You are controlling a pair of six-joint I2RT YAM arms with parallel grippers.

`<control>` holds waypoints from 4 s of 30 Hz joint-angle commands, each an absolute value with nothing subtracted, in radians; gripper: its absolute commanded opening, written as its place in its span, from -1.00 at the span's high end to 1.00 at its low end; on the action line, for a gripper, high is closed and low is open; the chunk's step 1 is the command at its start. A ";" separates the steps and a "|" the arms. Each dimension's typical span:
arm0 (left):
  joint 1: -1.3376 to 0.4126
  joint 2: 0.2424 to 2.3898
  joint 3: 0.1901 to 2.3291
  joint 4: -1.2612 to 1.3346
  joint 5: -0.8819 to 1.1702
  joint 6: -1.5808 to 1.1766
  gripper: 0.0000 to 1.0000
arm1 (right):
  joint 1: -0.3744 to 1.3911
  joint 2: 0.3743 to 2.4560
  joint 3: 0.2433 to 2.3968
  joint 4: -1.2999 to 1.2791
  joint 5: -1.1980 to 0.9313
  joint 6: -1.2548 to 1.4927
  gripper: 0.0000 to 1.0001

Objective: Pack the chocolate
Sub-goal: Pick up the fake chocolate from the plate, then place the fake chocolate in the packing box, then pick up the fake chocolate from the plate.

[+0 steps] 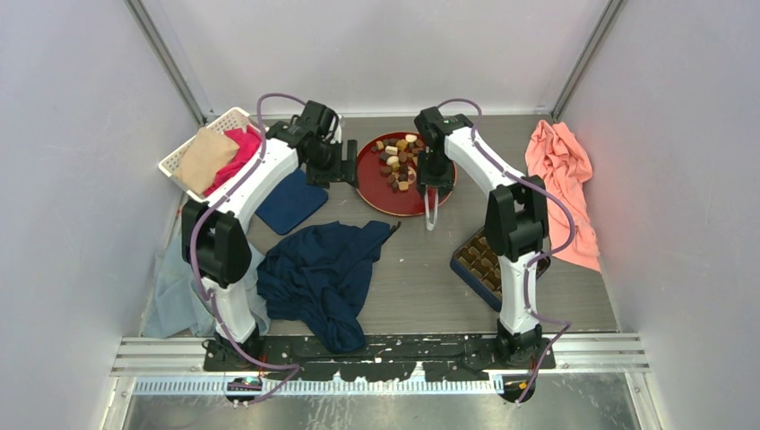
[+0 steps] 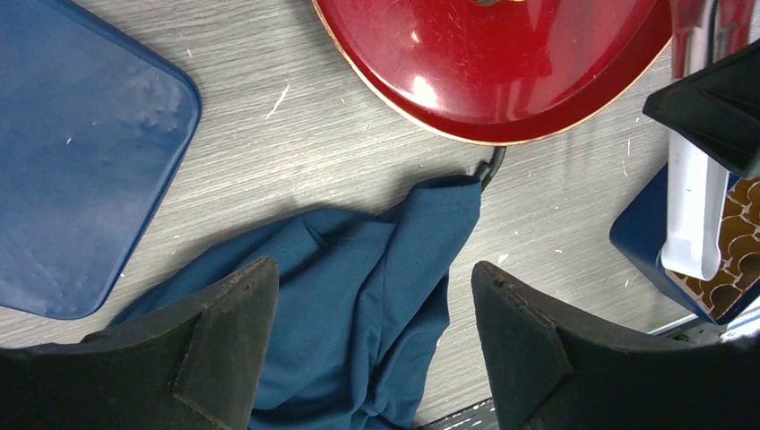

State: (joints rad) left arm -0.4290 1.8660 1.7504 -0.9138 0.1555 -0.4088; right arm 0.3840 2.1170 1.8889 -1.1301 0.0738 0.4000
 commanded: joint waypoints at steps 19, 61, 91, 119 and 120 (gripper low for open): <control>-0.422 1.868 1.798 -0.905 0.184 -0.394 -0.59 | 0.383 1.946 1.884 -1.216 -0.028 0.374 0.53; -0.422 1.945 1.855 -0.908 0.261 -0.398 -0.58 | 0.259 1.366 1.167 -1.284 0.110 0.655 0.58; -0.422 1.945 1.848 -0.899 0.268 -0.432 -0.58 | 0.209 1.421 1.138 -1.243 0.070 0.548 0.14; -0.423 1.941 1.821 -0.880 0.285 -0.437 -0.57 | 0.210 1.394 1.287 -1.324 0.089 0.541 0.60; -0.422 1.940 1.820 -0.879 0.285 -0.437 -0.57 | 0.210 1.399 1.298 -1.322 0.085 0.543 0.65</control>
State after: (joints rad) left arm -0.4286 1.9545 1.8172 -0.9096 0.2630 -0.4377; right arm 0.2119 1.4303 1.2201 -1.2987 0.0780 0.5510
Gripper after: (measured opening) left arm 0.788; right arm 0.277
